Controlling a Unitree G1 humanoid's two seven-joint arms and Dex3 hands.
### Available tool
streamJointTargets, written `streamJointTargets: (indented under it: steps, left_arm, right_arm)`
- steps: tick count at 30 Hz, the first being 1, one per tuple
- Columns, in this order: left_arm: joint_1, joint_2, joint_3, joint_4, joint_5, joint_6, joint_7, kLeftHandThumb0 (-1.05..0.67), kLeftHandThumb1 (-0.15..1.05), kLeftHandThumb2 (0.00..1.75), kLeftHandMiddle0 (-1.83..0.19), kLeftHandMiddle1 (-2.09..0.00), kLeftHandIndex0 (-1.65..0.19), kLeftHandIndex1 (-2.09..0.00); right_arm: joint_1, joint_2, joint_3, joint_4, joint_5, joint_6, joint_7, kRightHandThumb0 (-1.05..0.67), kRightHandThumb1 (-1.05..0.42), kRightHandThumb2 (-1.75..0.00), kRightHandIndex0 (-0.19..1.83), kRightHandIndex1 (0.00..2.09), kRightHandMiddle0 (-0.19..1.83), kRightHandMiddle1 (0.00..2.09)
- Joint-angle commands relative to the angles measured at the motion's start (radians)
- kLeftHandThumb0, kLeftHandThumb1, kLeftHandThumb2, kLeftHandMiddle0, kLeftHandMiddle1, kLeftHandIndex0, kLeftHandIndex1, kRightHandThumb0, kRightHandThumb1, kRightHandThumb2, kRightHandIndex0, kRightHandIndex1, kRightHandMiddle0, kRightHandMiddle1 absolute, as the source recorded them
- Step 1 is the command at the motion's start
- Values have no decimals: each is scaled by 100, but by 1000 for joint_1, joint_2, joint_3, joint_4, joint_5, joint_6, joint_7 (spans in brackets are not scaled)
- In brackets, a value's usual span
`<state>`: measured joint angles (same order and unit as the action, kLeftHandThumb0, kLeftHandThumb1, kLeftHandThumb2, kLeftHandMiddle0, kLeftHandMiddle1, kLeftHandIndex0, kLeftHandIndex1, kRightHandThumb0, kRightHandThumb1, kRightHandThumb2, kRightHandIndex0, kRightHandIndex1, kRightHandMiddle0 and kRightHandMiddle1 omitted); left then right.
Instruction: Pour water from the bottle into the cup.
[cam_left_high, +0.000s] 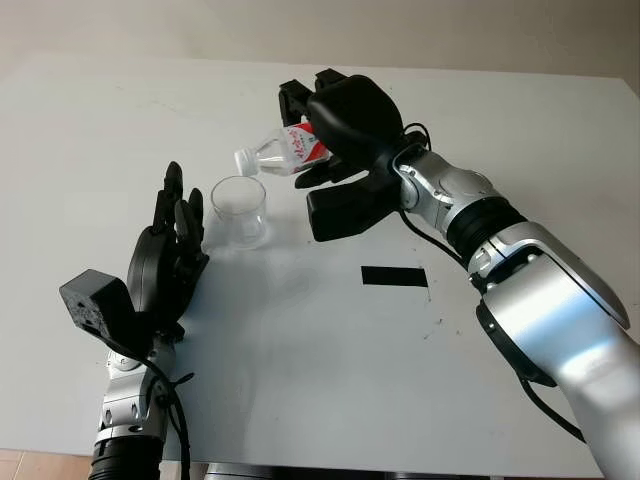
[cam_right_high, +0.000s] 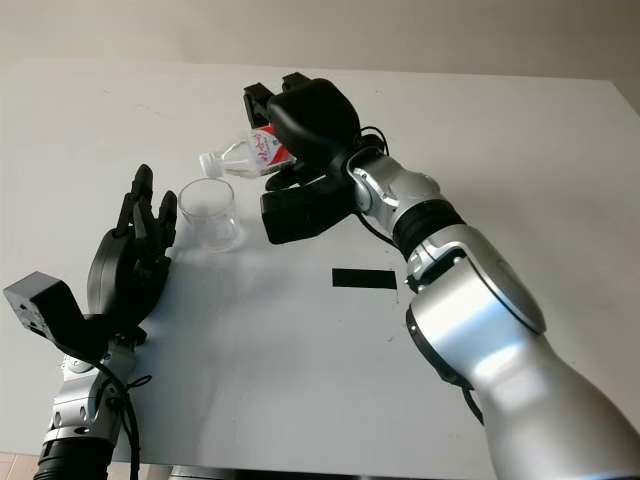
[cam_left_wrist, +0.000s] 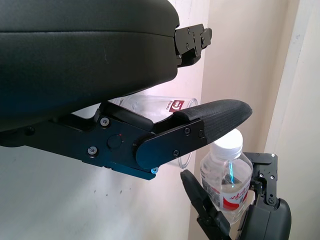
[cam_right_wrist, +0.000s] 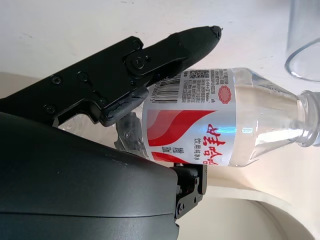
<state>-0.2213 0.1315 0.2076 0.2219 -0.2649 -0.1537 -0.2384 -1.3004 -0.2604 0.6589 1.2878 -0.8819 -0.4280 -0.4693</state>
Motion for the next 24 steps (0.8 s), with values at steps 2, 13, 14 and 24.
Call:
streamJointTargets:
  steps: [2,13,14,24]
  left_arm:
    - [18,-10,-9,18,9,5,4,-79,105,77,11,-5,17,-5]
    - [17,-10,-9,18,2,8,-3,-78,105,78,12,-5,18,-5]
    - [17,-9,-9,19,4,8,-1,-78,105,78,12,-5,18,-5]
    - [14,-5,-7,22,4,3,-6,-78,105,78,11,-5,17,-5]
  right_arm:
    - [-43,-15,32,-3,-38,-14,-50,-27,-105,-21,108,209,29,209]
    - [-55,-22,119,9,-138,-3,-165,-30,-105,-24,123,209,68,209]
    - [-57,-21,129,9,-148,3,-175,-30,-105,-22,124,209,68,209]
    - [-59,-17,157,16,-171,24,-221,-32,-105,-15,125,209,72,209]
